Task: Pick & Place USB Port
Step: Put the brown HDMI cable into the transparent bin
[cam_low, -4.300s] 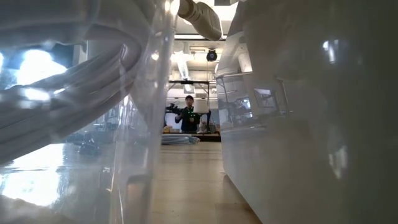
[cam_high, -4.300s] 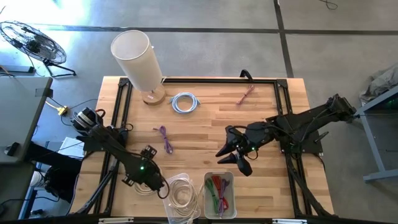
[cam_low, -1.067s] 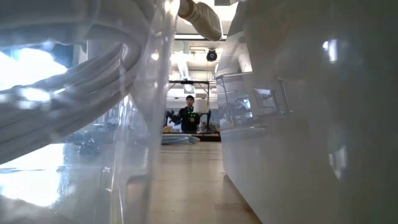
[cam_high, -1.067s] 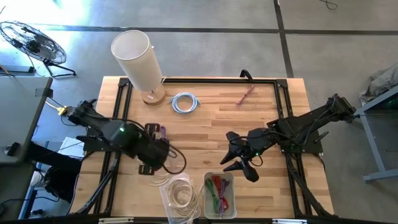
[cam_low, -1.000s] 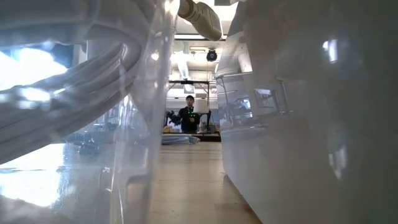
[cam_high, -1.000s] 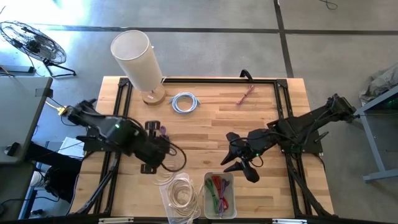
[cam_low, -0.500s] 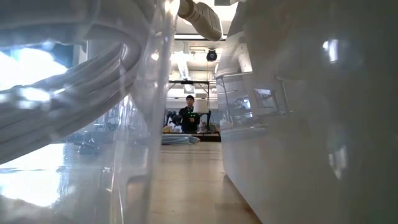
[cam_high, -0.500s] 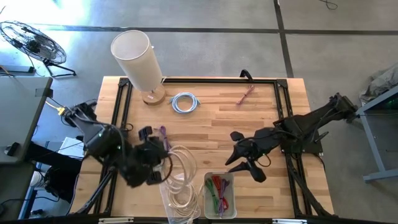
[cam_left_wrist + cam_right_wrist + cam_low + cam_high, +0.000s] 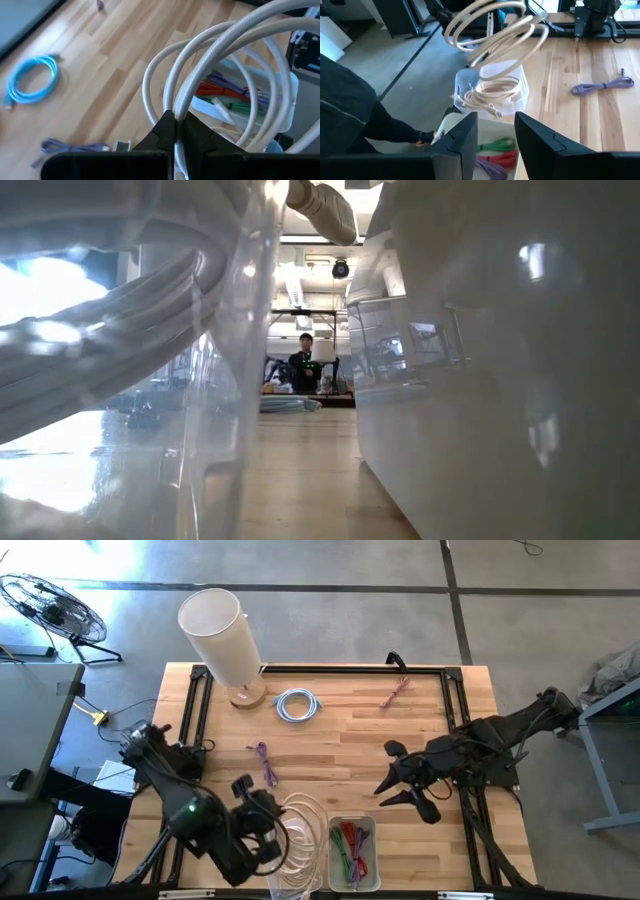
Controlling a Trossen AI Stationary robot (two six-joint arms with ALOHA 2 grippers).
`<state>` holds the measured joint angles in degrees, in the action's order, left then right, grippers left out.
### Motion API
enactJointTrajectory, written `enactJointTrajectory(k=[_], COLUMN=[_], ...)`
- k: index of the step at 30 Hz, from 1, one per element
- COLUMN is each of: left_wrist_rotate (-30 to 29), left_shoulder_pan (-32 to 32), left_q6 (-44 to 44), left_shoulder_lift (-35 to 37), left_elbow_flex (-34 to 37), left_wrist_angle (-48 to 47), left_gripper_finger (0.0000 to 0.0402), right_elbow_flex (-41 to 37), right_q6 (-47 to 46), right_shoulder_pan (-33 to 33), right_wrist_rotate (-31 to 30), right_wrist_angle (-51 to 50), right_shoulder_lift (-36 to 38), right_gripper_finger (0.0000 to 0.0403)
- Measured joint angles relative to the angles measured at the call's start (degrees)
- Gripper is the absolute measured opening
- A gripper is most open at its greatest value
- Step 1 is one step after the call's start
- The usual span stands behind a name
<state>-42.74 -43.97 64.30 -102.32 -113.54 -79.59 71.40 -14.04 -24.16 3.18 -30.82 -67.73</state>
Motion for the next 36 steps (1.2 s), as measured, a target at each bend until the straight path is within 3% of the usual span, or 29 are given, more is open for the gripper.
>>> enactJointTrajectory(k=[18,36], left_wrist_rotate=[2.1,14.6], left_shoulder_pan=[-5.8,-5.9], left_q6=[30.6,30.9], left_shoulder_lift=[-9.8,-13.4], left_elbow_flex=[0.0,0.0], left_wrist_angle=[0.1,-1.5], left_gripper_finger=[0.0008,0.0018], right_elbow_flex=[0.0,0.0], right_q6=[-0.4,-3.9], right_shoulder_pan=[-4.9,-10.1], right_wrist_rotate=[-2.0,-4.8], right_wrist_angle=[-9.7,-11.8], right_shoulder_lift=[2.8,2.9], right_gripper_finger=[0.0122,0.0122])
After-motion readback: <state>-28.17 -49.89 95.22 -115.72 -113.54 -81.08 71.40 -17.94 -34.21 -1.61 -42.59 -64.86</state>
